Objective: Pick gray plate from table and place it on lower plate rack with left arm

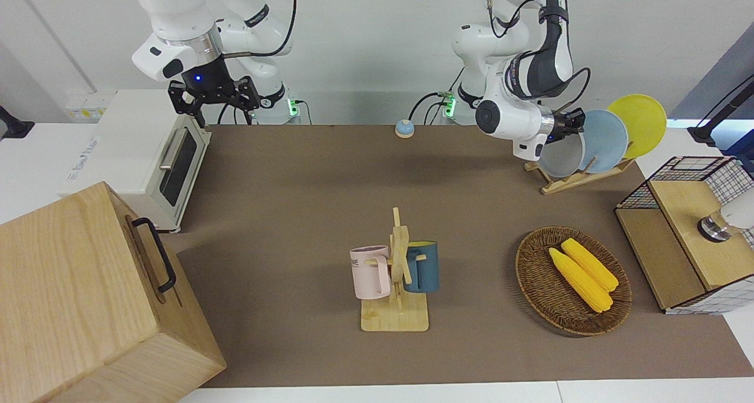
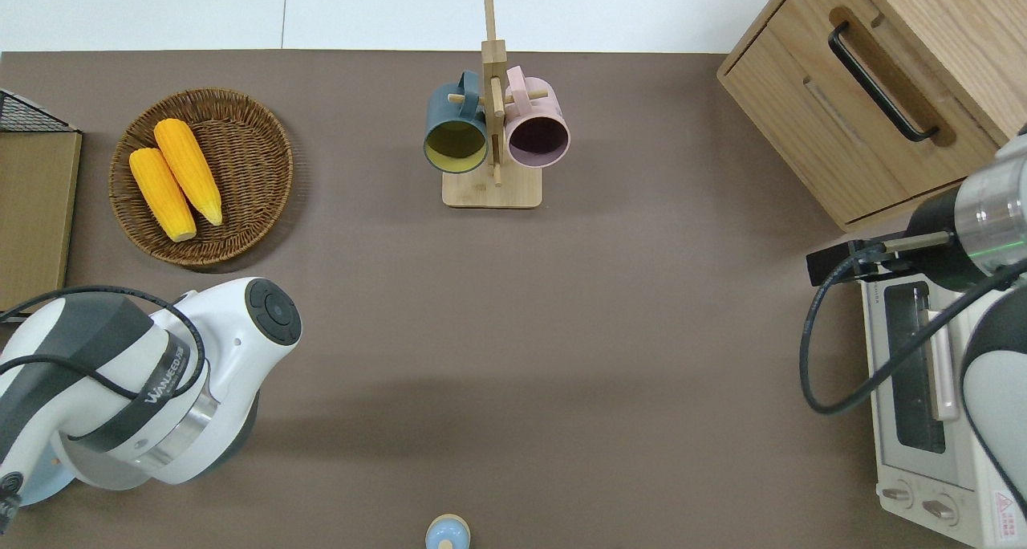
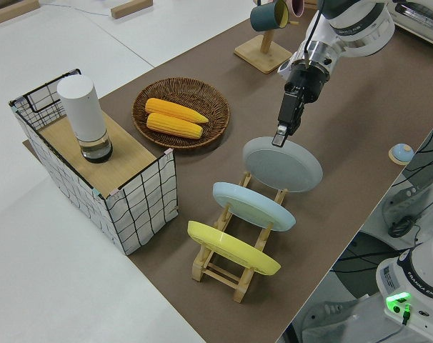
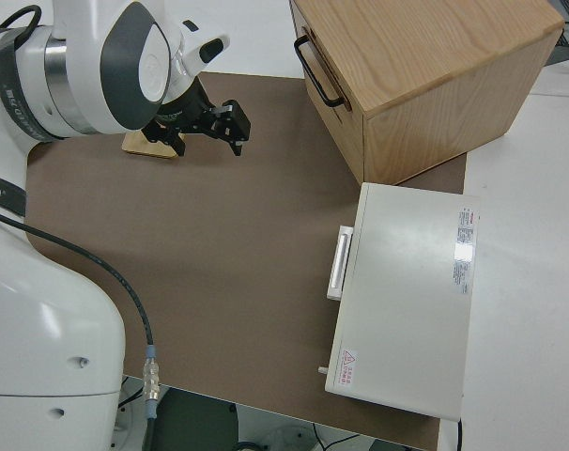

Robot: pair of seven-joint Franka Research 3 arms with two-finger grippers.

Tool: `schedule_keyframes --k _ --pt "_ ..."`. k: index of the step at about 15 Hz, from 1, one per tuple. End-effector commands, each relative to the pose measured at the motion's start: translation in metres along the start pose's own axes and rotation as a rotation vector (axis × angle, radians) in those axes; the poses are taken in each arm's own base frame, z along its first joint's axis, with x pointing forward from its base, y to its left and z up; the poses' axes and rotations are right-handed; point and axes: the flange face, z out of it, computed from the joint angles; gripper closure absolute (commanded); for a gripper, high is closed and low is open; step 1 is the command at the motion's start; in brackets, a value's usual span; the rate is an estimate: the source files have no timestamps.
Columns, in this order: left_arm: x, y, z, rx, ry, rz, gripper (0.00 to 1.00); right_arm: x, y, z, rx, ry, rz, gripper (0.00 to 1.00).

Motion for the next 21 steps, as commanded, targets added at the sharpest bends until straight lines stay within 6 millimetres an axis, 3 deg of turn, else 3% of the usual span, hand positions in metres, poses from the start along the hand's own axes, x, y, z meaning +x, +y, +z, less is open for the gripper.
schedule_keyframes --k 1,21 --pt "0.0021 0.0115 0.0098 0.020 0.000 -0.009 1.00 -0.0026 0.0012 -0.0044 -0.002 -0.003 0.015 0.017" --pt "0.0078 0.0195 0.0173 0.019 -0.003 0.008 1.00 -0.0026 0.0012 -0.0044 -0.002 -0.003 0.015 0.017"
